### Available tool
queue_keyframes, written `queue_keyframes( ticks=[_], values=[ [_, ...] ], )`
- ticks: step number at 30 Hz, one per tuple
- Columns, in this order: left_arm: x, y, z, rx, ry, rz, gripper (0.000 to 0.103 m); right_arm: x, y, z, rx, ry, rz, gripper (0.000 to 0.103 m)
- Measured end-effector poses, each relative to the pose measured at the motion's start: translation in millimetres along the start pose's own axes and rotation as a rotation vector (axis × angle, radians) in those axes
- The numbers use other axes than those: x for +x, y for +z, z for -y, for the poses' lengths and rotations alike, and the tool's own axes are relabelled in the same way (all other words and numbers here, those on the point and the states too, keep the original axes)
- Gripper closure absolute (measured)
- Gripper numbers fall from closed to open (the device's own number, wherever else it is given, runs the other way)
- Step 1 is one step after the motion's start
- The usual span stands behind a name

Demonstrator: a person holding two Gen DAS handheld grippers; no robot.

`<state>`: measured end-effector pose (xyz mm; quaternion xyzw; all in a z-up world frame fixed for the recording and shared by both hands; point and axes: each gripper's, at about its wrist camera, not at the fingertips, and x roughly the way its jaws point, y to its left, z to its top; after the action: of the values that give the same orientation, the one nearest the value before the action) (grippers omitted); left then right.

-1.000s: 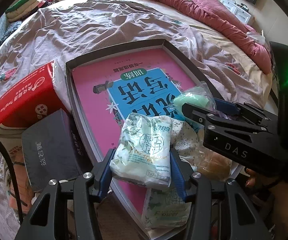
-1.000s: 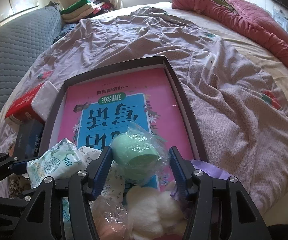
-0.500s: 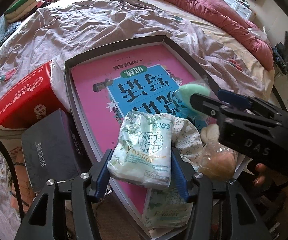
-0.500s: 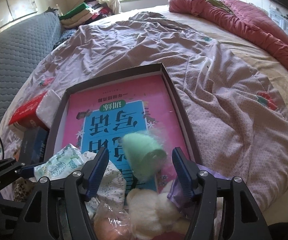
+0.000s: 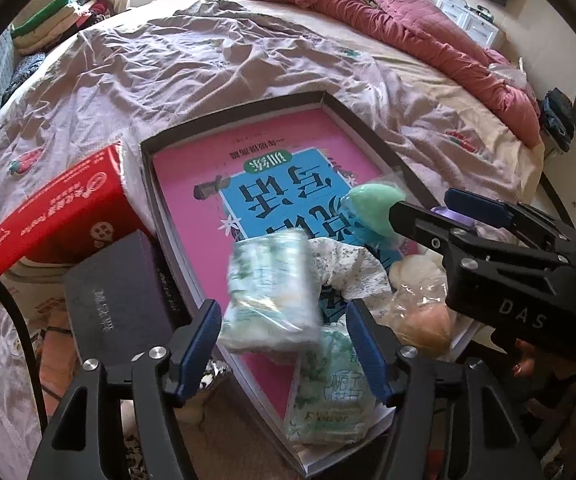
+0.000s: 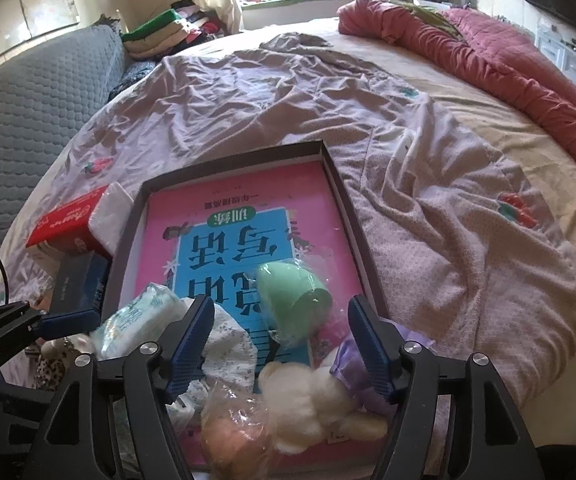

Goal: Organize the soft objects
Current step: 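Withdraw both grippers from the tray back toward the pile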

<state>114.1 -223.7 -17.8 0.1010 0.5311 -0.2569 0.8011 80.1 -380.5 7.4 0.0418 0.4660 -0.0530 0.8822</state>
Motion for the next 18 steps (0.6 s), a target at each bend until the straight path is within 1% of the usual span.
queue_keyframes(
  ticks=[2, 6, 12, 18],
  values=[
    [-6, 0, -2, -0.007, 0.009, 0.011, 0.039, -4, 1, -1, 0.006, -0.001, 0.007, 0.029],
    [-17, -1, -3, -0.021, -0.005, 0.03, 0.038, -14, 2, -5, 0.007, -0.006, 0.029, 0.029],
    [-38, -5, -8, -0.037, -0.005, 0.071, 0.036, -29, 3, -15, -0.007, -0.013, 0.054, 0.029],
    [-58, -12, -21, -0.068, 0.012, 0.107, 0.036, -41, 4, -26, -0.03, -0.01, 0.08, 0.028]
  ],
)
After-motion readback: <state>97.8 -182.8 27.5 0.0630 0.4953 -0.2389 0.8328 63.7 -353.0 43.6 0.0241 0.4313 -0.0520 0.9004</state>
